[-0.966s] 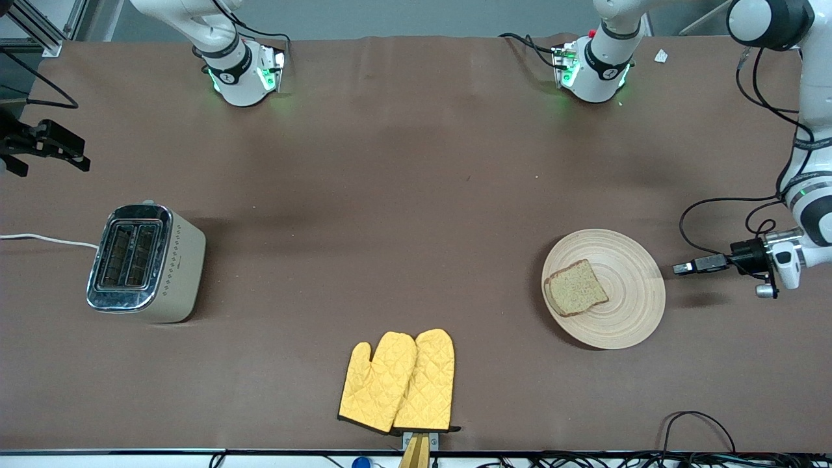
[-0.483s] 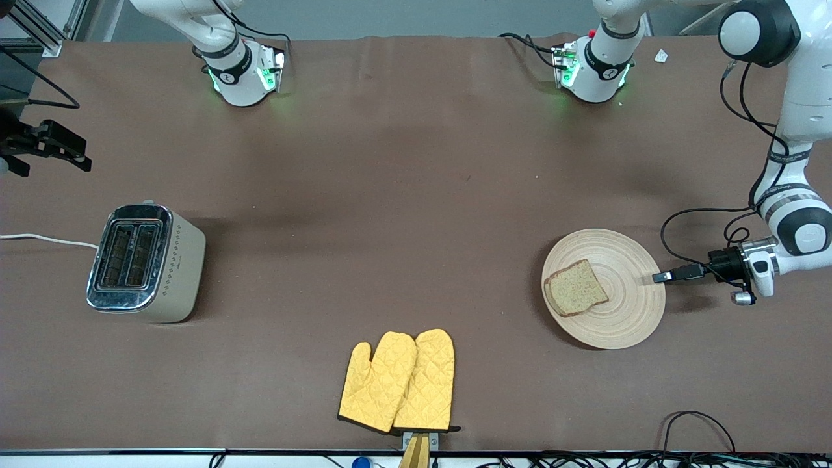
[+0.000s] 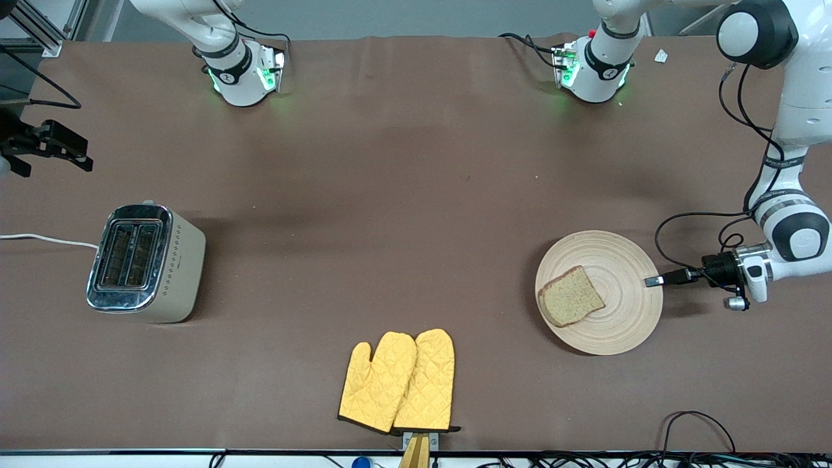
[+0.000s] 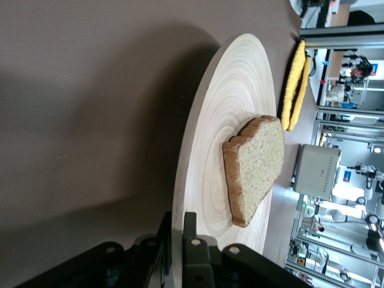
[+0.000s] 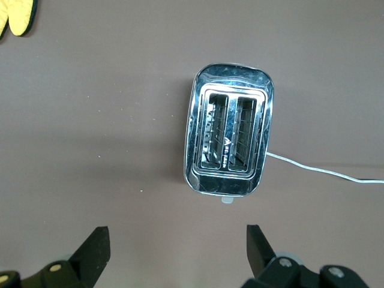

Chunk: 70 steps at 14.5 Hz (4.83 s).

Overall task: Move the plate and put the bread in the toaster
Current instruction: 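Reach the left gripper to the rim of the wooden plate, then push the wooden plate with the left gripper toward the table center, then lower the right gripper onto the bread while the left gripper draws back, then close the right gripper on the edge of the bread slice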

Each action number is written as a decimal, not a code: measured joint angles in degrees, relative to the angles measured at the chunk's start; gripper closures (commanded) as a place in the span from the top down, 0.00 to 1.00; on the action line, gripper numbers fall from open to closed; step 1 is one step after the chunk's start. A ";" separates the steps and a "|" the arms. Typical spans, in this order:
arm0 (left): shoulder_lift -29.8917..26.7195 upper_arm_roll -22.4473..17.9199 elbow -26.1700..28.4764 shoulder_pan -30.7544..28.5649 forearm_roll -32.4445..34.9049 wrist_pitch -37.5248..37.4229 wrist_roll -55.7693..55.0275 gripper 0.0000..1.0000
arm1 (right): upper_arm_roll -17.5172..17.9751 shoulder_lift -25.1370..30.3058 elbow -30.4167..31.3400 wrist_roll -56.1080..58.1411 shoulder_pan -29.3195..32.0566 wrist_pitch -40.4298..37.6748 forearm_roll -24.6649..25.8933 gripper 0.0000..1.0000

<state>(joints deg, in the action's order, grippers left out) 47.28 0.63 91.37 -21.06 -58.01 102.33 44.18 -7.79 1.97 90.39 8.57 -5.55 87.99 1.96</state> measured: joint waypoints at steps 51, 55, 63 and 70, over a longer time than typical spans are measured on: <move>-35.96 15.38 -8.82 10.73 56.84 -4.74 -51.84 1.00 | 20.40 -22.19 32.41 -38.00 -10.94 57.43 -8.49 0.32; -41.83 9.78 -8.11 18.96 64.30 -10.92 -51.86 1.00 | 20.07 -22.71 32.41 -38.00 -10.90 57.40 -7.72 0.30; -48.57 7.72 -1.58 19.81 64.29 -12.31 -50.89 1.00 | 20.07 -23.62 32.26 -38.01 -10.90 57.44 -7.50 0.18; -48.76 7.59 -1.87 19.74 62.22 -12.31 -50.89 1.00 | 20.10 -23.76 32.24 -38.02 -10.92 57.57 -7.50 0.18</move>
<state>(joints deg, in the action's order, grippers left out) -1.48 8.21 89.50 -1.32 4.21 90.02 -6.71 12.31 -21.79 122.64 -29.45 -16.47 145.56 -5.53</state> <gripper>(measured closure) 0.000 0.815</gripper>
